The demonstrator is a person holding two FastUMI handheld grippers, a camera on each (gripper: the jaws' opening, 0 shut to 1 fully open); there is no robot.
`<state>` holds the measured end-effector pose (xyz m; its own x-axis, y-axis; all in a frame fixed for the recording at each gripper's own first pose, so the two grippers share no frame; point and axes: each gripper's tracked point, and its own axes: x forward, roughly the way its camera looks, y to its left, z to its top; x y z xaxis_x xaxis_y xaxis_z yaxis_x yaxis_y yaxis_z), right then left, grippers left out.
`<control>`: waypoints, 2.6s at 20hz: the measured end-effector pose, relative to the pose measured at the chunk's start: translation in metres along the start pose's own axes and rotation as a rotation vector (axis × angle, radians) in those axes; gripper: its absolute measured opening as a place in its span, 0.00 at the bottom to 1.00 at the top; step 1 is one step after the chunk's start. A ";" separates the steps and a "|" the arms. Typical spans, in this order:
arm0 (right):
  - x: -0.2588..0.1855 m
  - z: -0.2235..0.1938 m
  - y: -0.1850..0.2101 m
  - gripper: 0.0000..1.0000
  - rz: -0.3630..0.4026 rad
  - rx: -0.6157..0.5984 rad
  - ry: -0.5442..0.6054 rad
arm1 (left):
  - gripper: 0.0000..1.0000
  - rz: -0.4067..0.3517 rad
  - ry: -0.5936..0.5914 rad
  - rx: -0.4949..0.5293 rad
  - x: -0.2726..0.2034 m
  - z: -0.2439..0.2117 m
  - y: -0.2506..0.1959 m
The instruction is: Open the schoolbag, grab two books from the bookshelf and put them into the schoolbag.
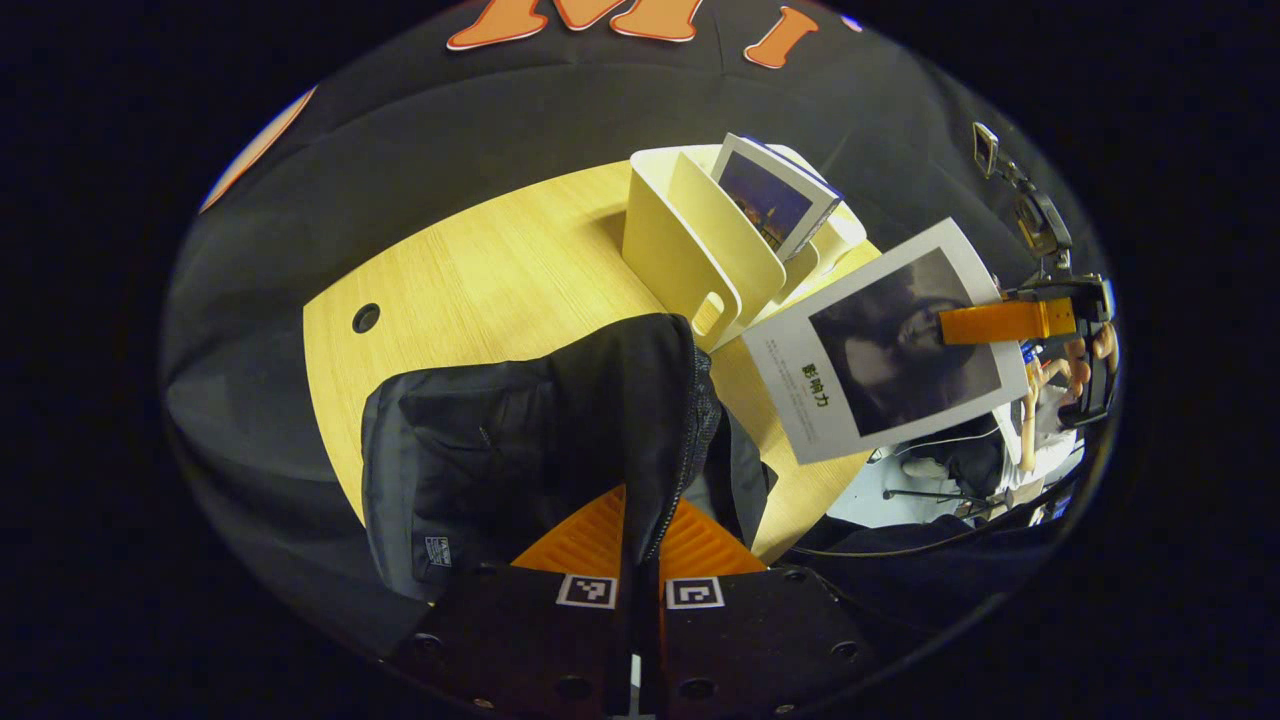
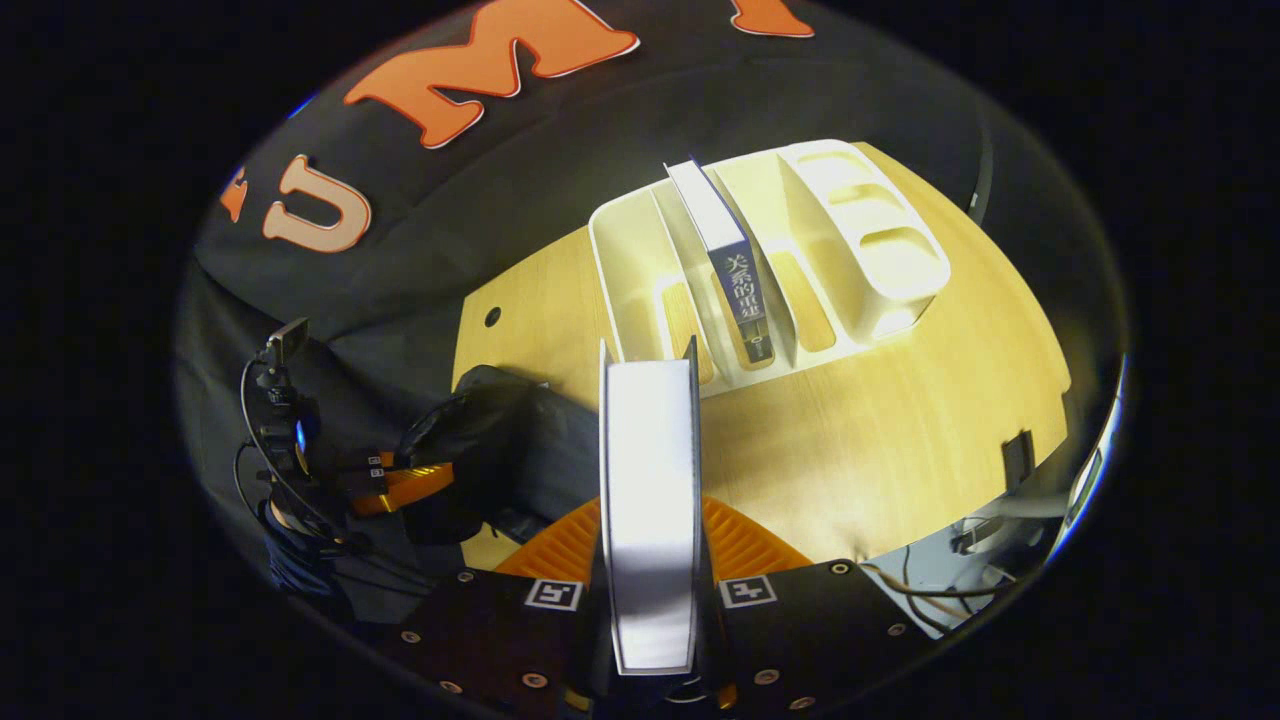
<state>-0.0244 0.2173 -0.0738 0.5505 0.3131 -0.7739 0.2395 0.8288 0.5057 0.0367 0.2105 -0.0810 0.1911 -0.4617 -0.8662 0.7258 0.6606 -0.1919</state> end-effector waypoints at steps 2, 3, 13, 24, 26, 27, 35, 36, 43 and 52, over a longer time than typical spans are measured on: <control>0.001 -0.010 0.000 0.35 0.035 0.032 -0.014 | 0.04 -0.004 -0.004 -0.003 -0.001 0.001 -0.003; 0.002 -0.014 0.002 0.35 0.058 0.045 -0.020 | 0.04 -0.011 -0.010 -0.006 -0.001 0.003 -0.004; 0.053 -0.041 0.038 0.34 0.265 0.173 -0.028 | 0.04 -0.058 -0.045 -0.073 0.000 0.017 -0.017; 0.143 -0.055 0.084 0.34 0.444 0.264 -0.021 | 0.04 -0.082 -0.056 -0.127 0.004 0.022 -0.029; 0.159 -0.061 0.095 0.34 0.475 0.273 -0.011 | 0.04 -0.091 -0.061 -0.131 0.004 0.023 -0.035; 0.167 -0.065 0.101 0.34 0.486 0.279 -0.010 | 0.04 -0.096 -0.061 -0.127 0.005 0.024 -0.038; 0.207 -0.070 0.126 0.34 0.536 0.306 -0.002 | 0.04 -0.110 -0.066 -0.143 0.011 0.030 -0.046; 0.208 -0.072 0.125 0.36 0.522 0.295 0.008 | 0.04 -0.108 -0.065 -0.149 0.012 0.030 -0.046; 0.204 -0.074 0.074 0.71 0.293 0.112 0.026 | 0.04 -0.099 -0.074 -0.178 0.020 0.028 -0.039; 0.154 -0.051 0.026 0.98 0.135 -0.092 0.016 | 0.04 -0.085 -0.089 -0.196 0.029 0.023 -0.037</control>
<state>0.0259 0.3105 -0.1997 0.5596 0.4312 -0.7078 0.0896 0.8175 0.5689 0.0303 0.1591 -0.0888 0.1987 -0.5657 -0.8003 0.6010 0.7154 -0.3565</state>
